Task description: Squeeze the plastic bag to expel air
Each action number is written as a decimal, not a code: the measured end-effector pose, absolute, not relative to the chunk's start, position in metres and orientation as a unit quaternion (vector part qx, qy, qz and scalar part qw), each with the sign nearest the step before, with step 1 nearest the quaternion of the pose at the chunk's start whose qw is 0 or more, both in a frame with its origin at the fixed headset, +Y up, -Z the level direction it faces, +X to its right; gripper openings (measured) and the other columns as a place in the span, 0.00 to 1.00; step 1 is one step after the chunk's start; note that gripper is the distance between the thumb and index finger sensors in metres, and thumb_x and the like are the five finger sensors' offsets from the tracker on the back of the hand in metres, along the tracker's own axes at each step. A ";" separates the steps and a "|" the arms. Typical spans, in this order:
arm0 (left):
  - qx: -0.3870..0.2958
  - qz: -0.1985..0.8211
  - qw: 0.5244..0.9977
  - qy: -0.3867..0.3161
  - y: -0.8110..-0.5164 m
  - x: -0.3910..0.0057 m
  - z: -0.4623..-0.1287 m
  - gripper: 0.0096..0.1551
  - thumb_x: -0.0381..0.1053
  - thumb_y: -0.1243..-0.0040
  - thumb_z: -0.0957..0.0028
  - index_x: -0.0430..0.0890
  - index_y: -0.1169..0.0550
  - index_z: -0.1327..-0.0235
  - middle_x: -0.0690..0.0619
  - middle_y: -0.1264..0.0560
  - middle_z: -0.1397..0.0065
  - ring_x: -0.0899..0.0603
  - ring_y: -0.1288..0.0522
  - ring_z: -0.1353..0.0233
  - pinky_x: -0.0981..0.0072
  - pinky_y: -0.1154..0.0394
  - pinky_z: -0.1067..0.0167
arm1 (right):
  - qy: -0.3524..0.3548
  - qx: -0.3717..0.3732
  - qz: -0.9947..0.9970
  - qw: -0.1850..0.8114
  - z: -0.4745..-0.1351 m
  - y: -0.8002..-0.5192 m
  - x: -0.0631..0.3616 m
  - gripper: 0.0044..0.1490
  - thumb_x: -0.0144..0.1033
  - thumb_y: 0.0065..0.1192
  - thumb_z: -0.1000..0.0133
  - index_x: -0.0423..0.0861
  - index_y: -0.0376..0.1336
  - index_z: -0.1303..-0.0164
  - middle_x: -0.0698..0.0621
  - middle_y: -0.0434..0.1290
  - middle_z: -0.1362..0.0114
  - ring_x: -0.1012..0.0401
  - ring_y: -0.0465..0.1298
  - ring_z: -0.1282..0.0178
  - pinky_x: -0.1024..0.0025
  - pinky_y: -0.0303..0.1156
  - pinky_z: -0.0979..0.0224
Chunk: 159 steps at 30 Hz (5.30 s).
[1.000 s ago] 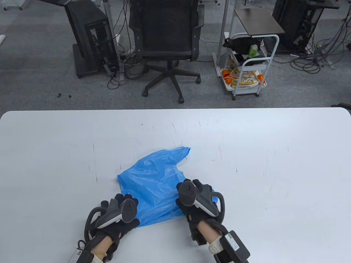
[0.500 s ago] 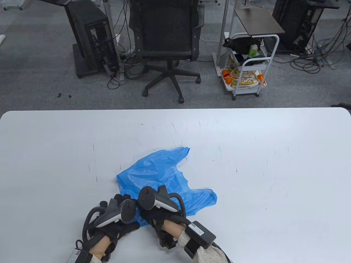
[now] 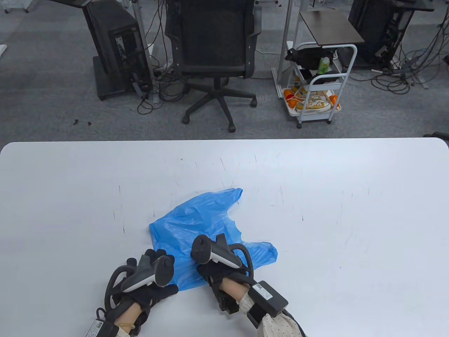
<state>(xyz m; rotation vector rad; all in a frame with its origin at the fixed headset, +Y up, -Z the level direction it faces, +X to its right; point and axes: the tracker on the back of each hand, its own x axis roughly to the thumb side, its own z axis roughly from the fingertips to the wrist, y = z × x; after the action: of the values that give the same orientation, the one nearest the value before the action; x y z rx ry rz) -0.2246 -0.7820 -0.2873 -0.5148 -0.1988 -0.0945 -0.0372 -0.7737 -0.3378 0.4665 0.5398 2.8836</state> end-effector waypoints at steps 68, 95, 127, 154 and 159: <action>-0.307 -0.028 0.950 -0.050 -0.782 -0.245 -0.351 0.57 0.74 0.53 0.56 0.53 0.59 0.20 0.48 0.66 0.14 0.38 0.65 0.14 0.26 0.59 0.23 | 0.135 0.164 0.973 0.088 -0.362 -0.721 -0.032 0.38 0.40 0.61 0.45 0.56 0.54 0.22 0.54 0.53 0.13 0.49 0.49 0.15 0.35 0.51 0.23; -0.312 -0.052 0.948 -0.046 -0.784 -0.247 -0.349 0.58 0.75 0.57 0.59 0.55 0.62 0.22 0.49 0.68 0.14 0.39 0.66 0.13 0.27 0.59 0.23 | 0.231 0.135 0.960 0.081 -0.394 -0.770 -0.081 0.35 0.38 0.58 0.42 0.63 0.53 0.24 0.63 0.50 0.14 0.57 0.47 0.14 0.39 0.52 0.21; -0.314 -0.047 0.947 -0.046 -0.786 -0.249 -0.349 0.58 0.76 0.59 0.60 0.56 0.64 0.22 0.50 0.70 0.15 0.39 0.66 0.14 0.28 0.58 0.22 | 0.209 -0.025 0.974 0.082 -0.434 -0.758 0.004 0.40 0.40 0.57 0.43 0.58 0.47 0.21 0.56 0.44 0.12 0.51 0.43 0.14 0.35 0.46 0.21; -0.307 -0.086 0.946 -0.063 -0.781 -0.250 -0.350 0.56 0.76 0.56 0.61 0.61 0.60 0.23 0.56 0.65 0.13 0.43 0.62 0.12 0.31 0.55 0.21 | 0.243 0.103 0.960 0.098 -0.429 -0.773 -0.087 0.34 0.39 0.54 0.42 0.63 0.52 0.24 0.62 0.47 0.14 0.57 0.44 0.14 0.38 0.47 0.20; -0.308 -0.091 0.945 -0.061 -0.782 -0.250 -0.350 0.56 0.76 0.56 0.61 0.60 0.60 0.22 0.56 0.64 0.13 0.43 0.61 0.12 0.31 0.55 0.21 | 0.258 0.074 0.957 0.113 -0.437 -0.773 -0.073 0.34 0.39 0.53 0.41 0.64 0.52 0.23 0.62 0.47 0.14 0.59 0.43 0.14 0.39 0.45 0.19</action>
<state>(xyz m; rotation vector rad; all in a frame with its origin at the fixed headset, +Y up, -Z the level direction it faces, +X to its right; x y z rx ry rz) -0.2496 -0.7815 -0.3502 -0.6286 -0.1252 -0.1850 -0.0726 -0.7725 -0.4369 0.2182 0.7576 2.8063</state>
